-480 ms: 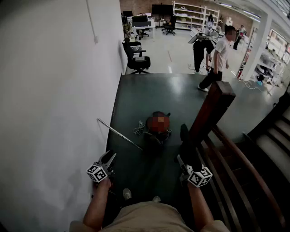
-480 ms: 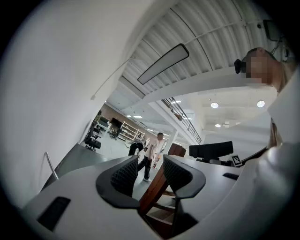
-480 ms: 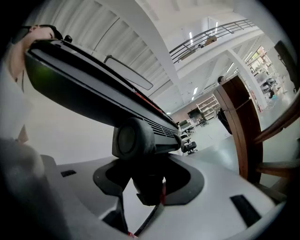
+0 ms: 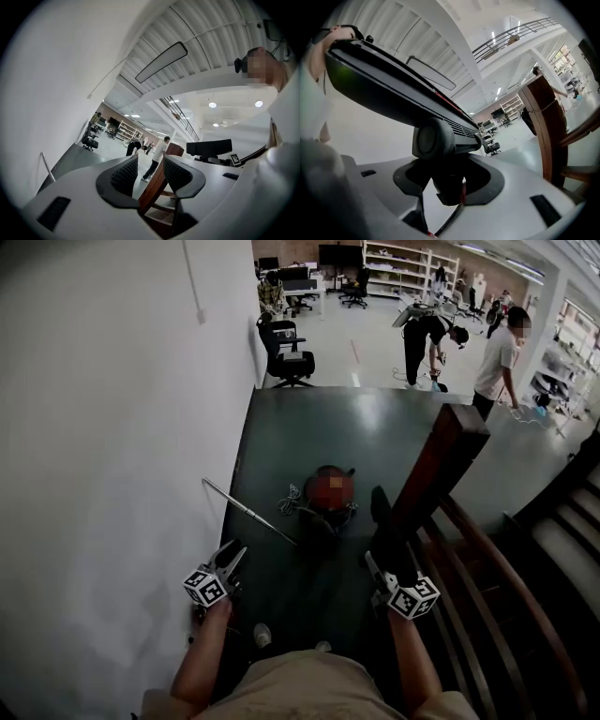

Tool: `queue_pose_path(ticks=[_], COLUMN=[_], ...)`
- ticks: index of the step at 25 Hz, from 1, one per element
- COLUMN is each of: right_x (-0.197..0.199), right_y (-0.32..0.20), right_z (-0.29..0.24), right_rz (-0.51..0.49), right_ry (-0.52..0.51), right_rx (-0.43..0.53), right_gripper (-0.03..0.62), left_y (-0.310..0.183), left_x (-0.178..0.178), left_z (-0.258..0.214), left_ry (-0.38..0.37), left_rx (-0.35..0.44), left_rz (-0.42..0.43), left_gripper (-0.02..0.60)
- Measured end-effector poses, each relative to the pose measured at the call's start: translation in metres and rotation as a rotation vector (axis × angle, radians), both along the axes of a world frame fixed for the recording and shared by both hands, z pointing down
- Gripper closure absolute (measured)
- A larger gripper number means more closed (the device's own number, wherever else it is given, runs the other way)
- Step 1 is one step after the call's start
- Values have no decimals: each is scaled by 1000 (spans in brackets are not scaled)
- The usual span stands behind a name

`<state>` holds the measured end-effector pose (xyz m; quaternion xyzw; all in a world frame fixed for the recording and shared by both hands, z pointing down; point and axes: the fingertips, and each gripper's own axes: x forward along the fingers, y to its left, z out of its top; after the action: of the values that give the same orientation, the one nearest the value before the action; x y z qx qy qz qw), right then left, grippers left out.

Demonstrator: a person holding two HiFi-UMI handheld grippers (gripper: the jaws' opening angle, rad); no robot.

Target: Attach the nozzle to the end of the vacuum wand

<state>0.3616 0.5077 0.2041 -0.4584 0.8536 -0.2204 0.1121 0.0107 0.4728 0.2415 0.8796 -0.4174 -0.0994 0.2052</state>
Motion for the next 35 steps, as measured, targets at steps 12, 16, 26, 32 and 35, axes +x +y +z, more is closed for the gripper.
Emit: queue_pose_path(ticks=[12, 16, 26, 32, 35], right_x=[-6, -14, -63, -113, -133], right_y=[9, 13, -45, -115, -155], right_z=[-9, -1, 19, 10, 15], right_rz=[-60, -71, -100, -111, -96], right_ry=[-7, -26, -28, 29, 35], right_rx=[39, 32, -13, -7, -19], right_gripper=[402, 402, 402, 402, 402], left_y=[9, 19, -25, -102, -143], left_x=[16, 17, -29, -79, -101], left_z=[-1, 4, 29, 36, 39], left_ry=[-17, -12, 0, 18, 36], left_rx=[19, 6, -45, -51, -52], left_rz=[5, 3, -23, -30, -33], left_gripper=[402, 402, 402, 402, 402])
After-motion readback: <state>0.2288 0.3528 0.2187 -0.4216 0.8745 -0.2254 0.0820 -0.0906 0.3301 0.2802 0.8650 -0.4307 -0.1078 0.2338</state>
